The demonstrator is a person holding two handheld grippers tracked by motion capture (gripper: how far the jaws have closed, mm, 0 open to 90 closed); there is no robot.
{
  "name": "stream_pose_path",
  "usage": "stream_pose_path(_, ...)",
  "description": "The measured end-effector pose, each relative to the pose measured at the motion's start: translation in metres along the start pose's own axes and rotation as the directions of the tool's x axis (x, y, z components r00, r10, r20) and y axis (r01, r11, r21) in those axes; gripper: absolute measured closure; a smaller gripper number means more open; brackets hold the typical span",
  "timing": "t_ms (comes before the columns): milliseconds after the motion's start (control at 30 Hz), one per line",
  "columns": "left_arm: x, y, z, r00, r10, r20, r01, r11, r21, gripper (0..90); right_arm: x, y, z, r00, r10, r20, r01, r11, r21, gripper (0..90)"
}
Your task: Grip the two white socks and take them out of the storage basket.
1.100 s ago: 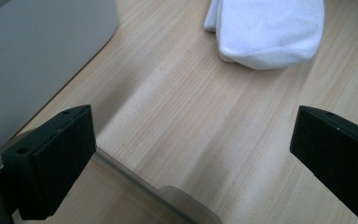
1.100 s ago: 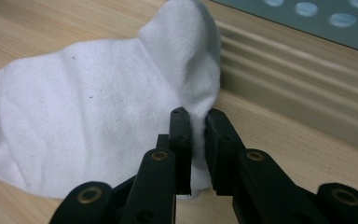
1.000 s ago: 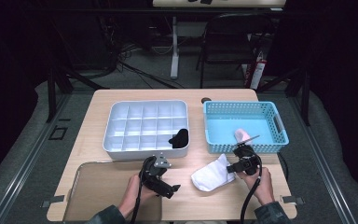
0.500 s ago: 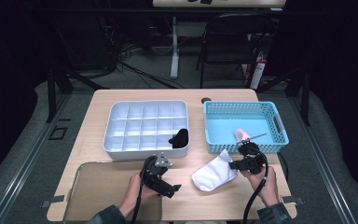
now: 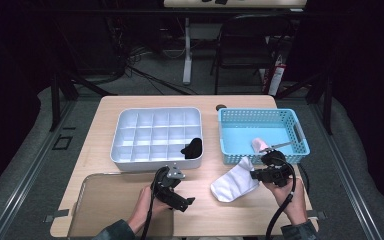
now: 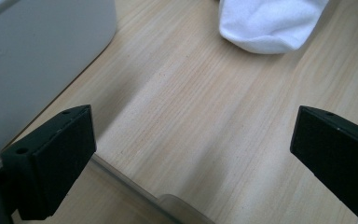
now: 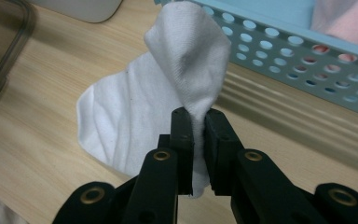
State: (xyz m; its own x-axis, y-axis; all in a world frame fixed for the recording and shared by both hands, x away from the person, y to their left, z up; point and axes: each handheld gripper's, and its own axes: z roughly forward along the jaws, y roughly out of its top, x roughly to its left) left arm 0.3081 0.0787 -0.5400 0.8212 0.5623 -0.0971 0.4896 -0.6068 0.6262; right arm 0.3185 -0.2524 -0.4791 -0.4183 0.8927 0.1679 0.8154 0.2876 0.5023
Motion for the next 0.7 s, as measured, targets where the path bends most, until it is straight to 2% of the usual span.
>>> stream_pose_path(133,0.000,0.000,0.002,1.0000,-0.003,0.005,0.003,1.0000,0.003,0.1,0.002,0.000,-0.004,0.9999,-0.007,0.014,0.007,1.000,-0.006,83.0)
stream_pose_path(233,0.001,0.000,0.001,1.0000,-0.003,0.002,0.003,1.0000,0.003,0.1,0.003,0.000,-0.005,0.9999,-0.009,0.007,0.009,1.000,-0.008,83.0)
stream_pose_path(500,-0.001,0.001,0.003,1.0000,-0.001,0.001,0.001,0.9999,0.011,1.7,0.017,0.003,-0.011,0.9977,-0.050,0.044,0.051,0.999,-0.017,83.0)
stream_pose_path(600,-0.001,0.001,0.003,1.0000,-0.001,-0.003,0.001,0.9999,0.013,3.6,0.018,0.003,-0.011,0.9978,-0.054,0.039,0.055,0.998,-0.016,82.9)
stream_pose_path(700,0.000,0.001,0.002,0.9999,-0.003,-0.014,0.003,0.9999,0.014,3.6,0.017,0.003,-0.013,0.9972,-0.053,0.053,0.055,0.998,-0.021,82.9)
